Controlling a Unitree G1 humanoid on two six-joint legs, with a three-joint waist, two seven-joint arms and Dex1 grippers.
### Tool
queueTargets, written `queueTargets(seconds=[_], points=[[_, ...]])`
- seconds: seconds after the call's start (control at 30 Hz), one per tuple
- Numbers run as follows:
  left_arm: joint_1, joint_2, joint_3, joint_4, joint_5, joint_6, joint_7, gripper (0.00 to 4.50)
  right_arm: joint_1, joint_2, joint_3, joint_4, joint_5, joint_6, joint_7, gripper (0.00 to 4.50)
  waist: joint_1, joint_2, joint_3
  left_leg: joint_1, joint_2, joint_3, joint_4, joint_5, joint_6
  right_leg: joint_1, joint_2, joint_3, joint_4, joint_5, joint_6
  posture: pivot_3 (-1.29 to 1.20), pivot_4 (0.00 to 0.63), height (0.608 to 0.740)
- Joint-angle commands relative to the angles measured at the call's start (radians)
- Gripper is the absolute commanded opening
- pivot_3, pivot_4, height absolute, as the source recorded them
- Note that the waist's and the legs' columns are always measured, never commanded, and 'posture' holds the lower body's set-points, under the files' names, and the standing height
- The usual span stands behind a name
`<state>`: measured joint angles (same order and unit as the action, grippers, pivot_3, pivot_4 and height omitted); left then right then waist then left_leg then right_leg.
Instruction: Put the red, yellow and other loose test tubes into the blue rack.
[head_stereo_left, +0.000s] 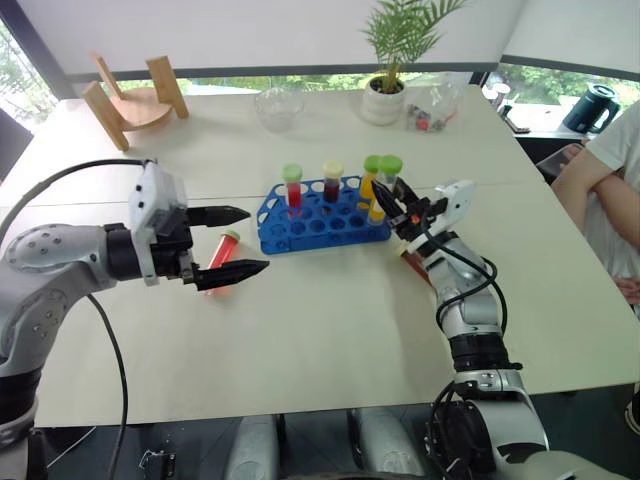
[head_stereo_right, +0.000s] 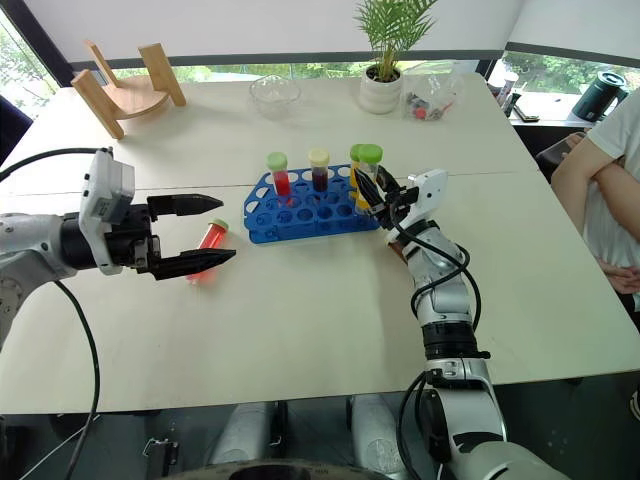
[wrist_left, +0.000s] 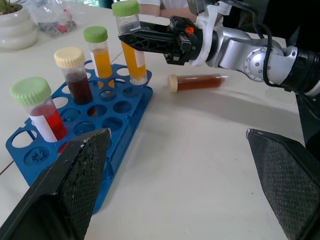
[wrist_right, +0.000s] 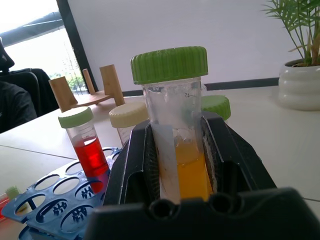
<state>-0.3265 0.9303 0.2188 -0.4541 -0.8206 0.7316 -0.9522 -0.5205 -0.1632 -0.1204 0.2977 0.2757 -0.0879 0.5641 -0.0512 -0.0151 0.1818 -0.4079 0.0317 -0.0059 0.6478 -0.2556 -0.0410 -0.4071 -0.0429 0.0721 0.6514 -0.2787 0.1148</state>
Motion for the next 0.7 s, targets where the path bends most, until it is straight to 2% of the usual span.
queueTargets(seconds=[0.03,0.27,0.33,0.37,0.47,0.53,0.7], points=[[-0.006,-0.005,0.029,-0.027,-0.021,-0.004,0.009,4.50,-0.014,-0.008,0.010,0.007,-0.009,-0.023,0.001,0.78,0.000,0.000,0.000,0.000,0.000,0.000,0.000,0.000,0.000,0.000,0.000,0.000,0.000,0.000,0.000,0.00,0.150,0.740],[-0.010,-0.015,0.020,-0.030,-0.020,-0.005,0.015,4.50,-0.017,-0.006,0.031,0.045,-0.026,-0.044,0.004,0.78,0.000,0.000,0.000,0.000,0.000,0.000,0.000,0.000,0.000,0.000,0.000,0.000,0.000,0.000,0.000,0.00,0.150,0.740],[-0.012,-0.018,0.017,-0.028,-0.020,-0.005,0.015,4.50,-0.017,-0.006,0.032,0.045,-0.022,-0.027,0.004,1.85,-0.001,0.000,0.000,0.000,0.000,0.000,0.000,0.000,0.000,0.000,0.000,0.000,0.000,0.000,0.000,0.00,0.150,0.740],[-0.013,-0.021,0.014,-0.027,-0.018,-0.006,0.014,4.50,-0.016,-0.012,0.037,0.034,-0.023,-0.010,0.009,2.09,-0.001,0.000,0.000,0.000,0.000,0.000,0.000,0.000,0.000,0.000,0.000,0.000,0.000,0.000,0.000,0.00,0.150,0.740],[-0.015,-0.030,0.006,-0.024,-0.016,-0.008,0.015,4.50,0.002,-0.042,0.050,-0.048,-0.007,0.077,0.026,3.56,-0.001,0.000,0.000,0.000,0.000,0.000,0.000,0.000,0.000,0.000,0.000,0.000,0.000,0.000,0.000,0.00,0.150,0.740],[-0.008,-0.042,-0.001,-0.027,-0.011,-0.012,0.018,4.50,0.035,-0.124,0.060,-0.172,-0.045,0.204,0.013,4.46,0.003,0.000,0.000,0.000,0.000,0.000,0.000,0.000,0.000,0.000,0.000,0.000,0.000,0.000,0.000,0.00,0.150,0.740],[-0.001,-0.072,-0.026,-0.029,0.003,-0.024,0.018,4.50,0.074,-0.422,0.073,-0.495,-0.013,0.636,0.095,4.46,0.020,0.001,0.001,-0.001,-0.002,0.000,0.001,0.000,0.000,0.000,-0.002,0.000,-0.001,0.000,0.000,0.00,0.150,0.740]])
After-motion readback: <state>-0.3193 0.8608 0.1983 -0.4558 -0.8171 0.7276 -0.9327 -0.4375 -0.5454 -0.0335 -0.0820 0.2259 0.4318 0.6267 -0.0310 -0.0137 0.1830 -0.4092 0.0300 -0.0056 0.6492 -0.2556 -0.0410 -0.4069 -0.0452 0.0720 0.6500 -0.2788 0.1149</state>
